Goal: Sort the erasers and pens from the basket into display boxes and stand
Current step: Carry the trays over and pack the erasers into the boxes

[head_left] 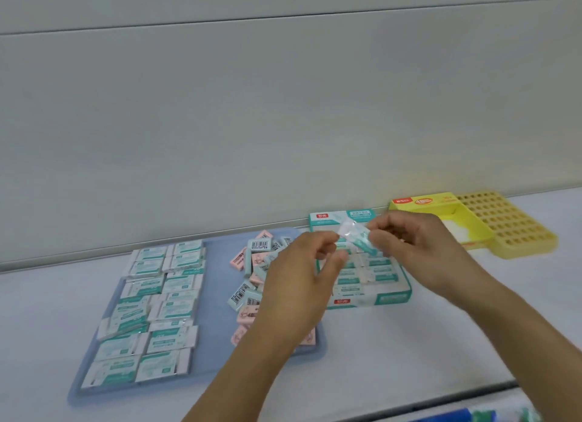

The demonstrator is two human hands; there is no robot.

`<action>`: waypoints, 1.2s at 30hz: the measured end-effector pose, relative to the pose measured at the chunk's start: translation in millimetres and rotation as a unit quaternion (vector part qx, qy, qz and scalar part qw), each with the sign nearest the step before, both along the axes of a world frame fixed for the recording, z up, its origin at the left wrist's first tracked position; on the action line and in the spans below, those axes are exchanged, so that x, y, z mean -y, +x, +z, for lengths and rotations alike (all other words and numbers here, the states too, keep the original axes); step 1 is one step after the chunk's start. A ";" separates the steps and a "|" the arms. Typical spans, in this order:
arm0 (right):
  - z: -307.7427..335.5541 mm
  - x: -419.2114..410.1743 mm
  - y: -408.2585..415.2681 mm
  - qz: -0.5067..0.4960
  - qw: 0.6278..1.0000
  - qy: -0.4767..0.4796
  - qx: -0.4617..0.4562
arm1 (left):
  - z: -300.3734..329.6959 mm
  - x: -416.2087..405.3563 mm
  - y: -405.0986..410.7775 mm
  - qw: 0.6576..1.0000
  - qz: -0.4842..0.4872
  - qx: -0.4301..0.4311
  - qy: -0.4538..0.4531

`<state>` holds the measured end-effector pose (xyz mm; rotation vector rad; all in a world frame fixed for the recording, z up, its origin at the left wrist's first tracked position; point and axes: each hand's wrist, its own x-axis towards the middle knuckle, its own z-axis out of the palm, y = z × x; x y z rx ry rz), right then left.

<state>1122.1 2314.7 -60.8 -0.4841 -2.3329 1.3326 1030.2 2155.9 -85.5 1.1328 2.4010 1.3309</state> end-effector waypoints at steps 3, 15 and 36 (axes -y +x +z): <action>-0.5 -25.3 14.3 0.034 0.977 0.164 0.136 | -7.3 3.0 -2.5 0.962 -0.123 -0.197 -0.144; -19.2 -21.2 9.9 0.076 0.932 0.262 0.239 | -29.4 4.9 -7.7 0.911 -0.174 -0.322 -0.190; -9.1 135.3 -174.1 0.259 0.892 0.357 0.099 | -4.8 184.9 -152.1 0.953 0.170 -0.082 -0.238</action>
